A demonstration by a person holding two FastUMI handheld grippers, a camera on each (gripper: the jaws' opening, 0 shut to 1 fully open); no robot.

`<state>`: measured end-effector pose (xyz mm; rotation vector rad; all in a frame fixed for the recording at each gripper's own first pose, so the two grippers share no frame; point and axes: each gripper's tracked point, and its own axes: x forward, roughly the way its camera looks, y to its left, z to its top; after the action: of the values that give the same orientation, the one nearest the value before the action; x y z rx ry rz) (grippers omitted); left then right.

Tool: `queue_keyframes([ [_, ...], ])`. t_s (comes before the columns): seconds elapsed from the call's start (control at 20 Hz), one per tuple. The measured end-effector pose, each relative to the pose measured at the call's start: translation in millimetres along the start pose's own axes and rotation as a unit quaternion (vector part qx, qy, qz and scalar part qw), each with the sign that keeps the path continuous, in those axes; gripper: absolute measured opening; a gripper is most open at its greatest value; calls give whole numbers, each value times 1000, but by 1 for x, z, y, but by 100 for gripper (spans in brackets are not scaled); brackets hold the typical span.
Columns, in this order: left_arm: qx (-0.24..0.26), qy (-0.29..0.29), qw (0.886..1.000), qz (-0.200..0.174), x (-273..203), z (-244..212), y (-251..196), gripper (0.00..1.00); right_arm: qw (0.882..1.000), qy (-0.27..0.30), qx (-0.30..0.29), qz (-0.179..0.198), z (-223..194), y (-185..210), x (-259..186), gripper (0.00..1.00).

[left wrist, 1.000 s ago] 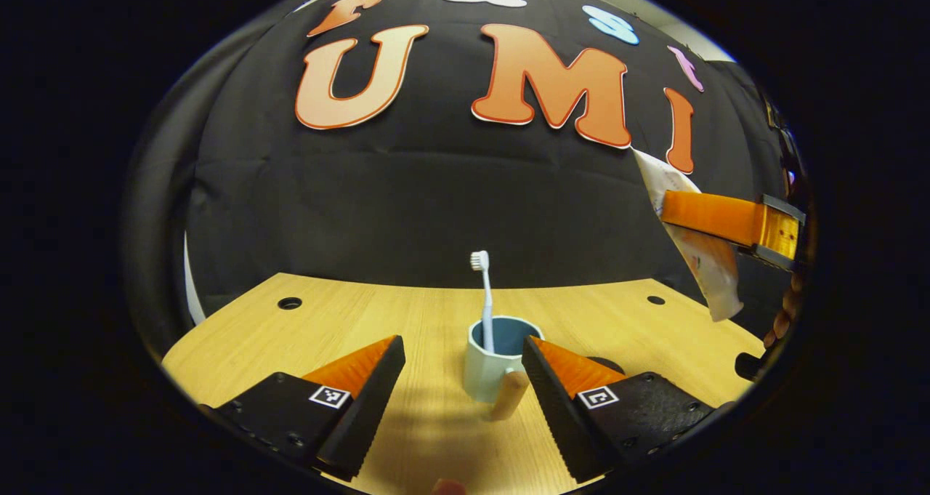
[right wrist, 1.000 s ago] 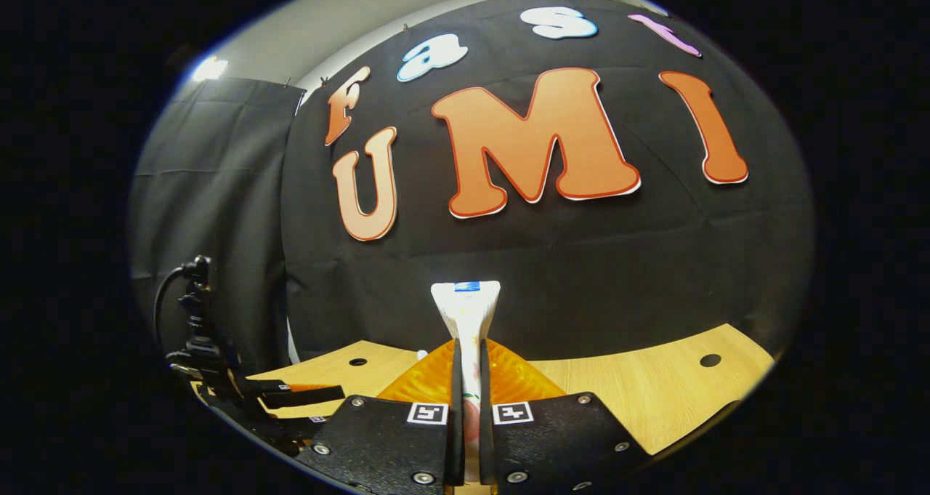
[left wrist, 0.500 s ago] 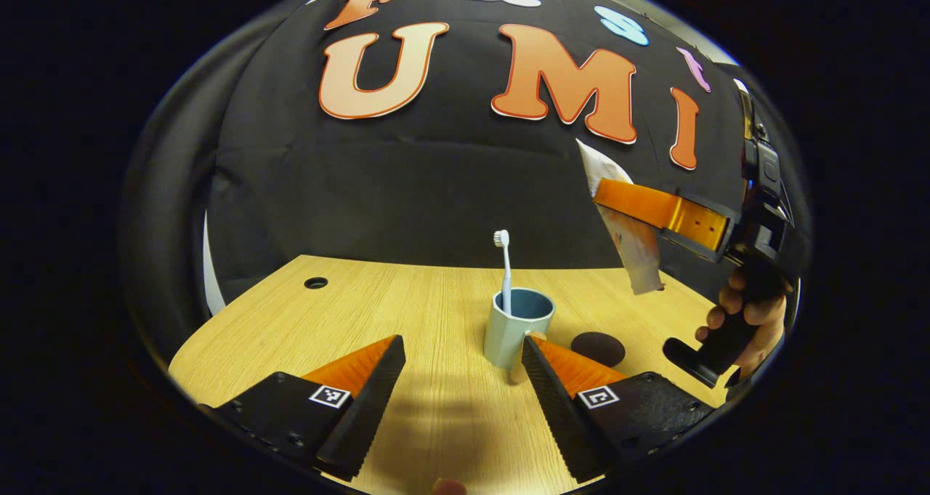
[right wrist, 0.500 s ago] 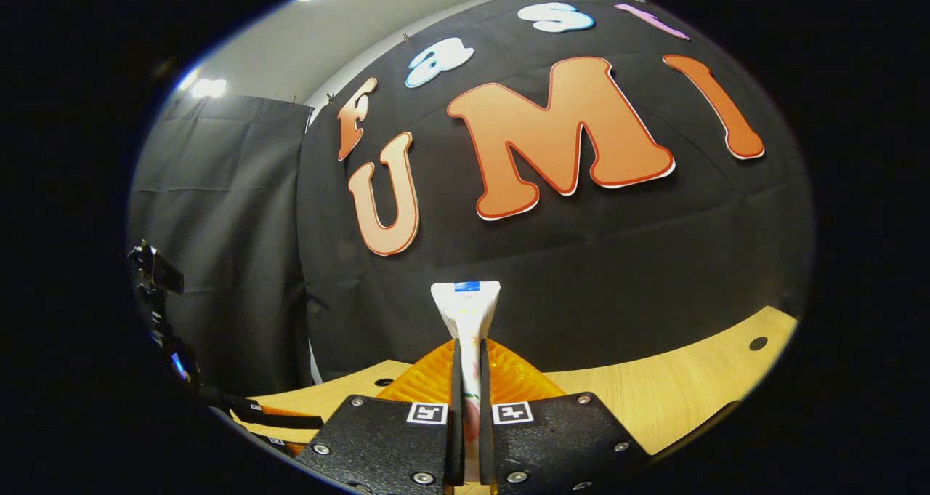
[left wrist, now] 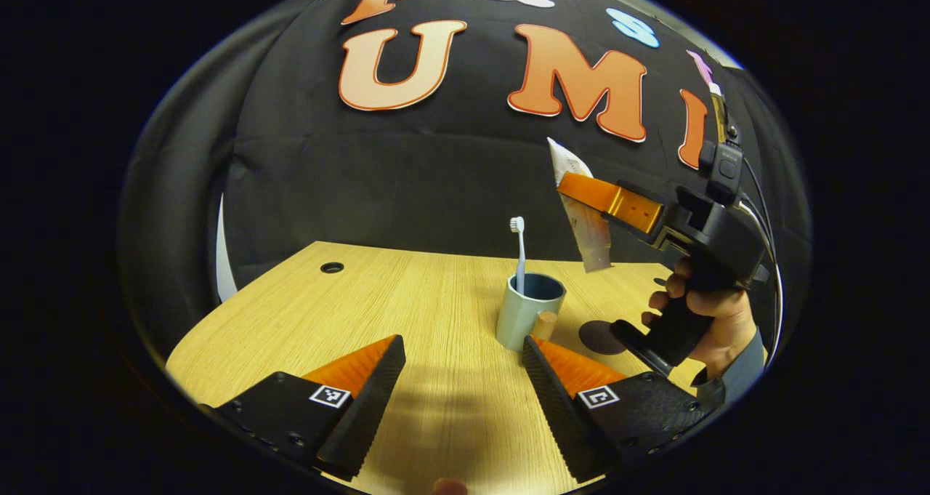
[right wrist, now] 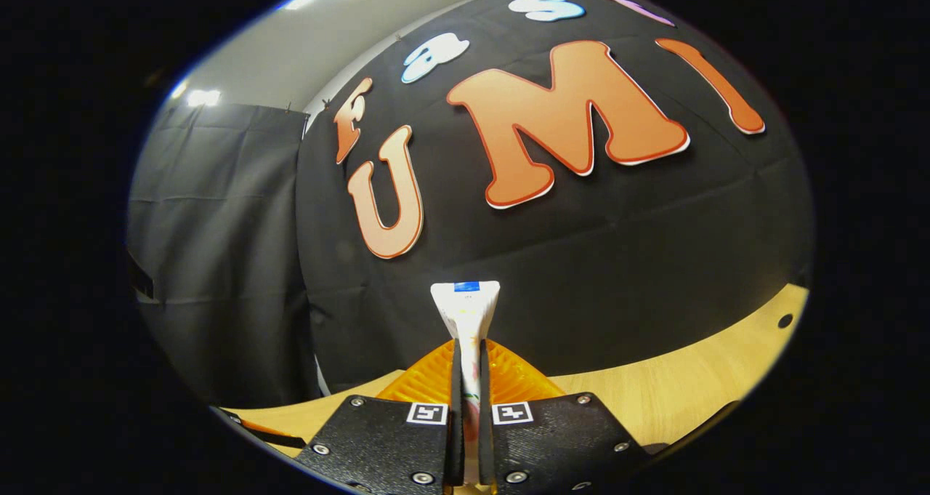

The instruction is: Put the toothbrush and toothpaste on the desktop into the cup, then pick up the cup and place it on the coaster on the desktop.

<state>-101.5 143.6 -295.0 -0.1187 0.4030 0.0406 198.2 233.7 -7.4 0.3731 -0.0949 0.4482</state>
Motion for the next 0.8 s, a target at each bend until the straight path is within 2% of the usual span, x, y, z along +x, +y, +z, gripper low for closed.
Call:
queue_keyframes([
  [0.3, -13, 18, 1000, 8, 3, -18, 5, 98, 1000, 5, 13, 0, -16, -6, 23, 8],
  [0.55, -20, 33, 999, 18, 2, -26, 11, 98, 1000, 23, 13, -15, -46, -15, 35, 8],
  [0.8, -25, 40, 998, 28, -12, -10, 11, 98, 998, 49, 15, -18, -74, -21, 35, 10],
])
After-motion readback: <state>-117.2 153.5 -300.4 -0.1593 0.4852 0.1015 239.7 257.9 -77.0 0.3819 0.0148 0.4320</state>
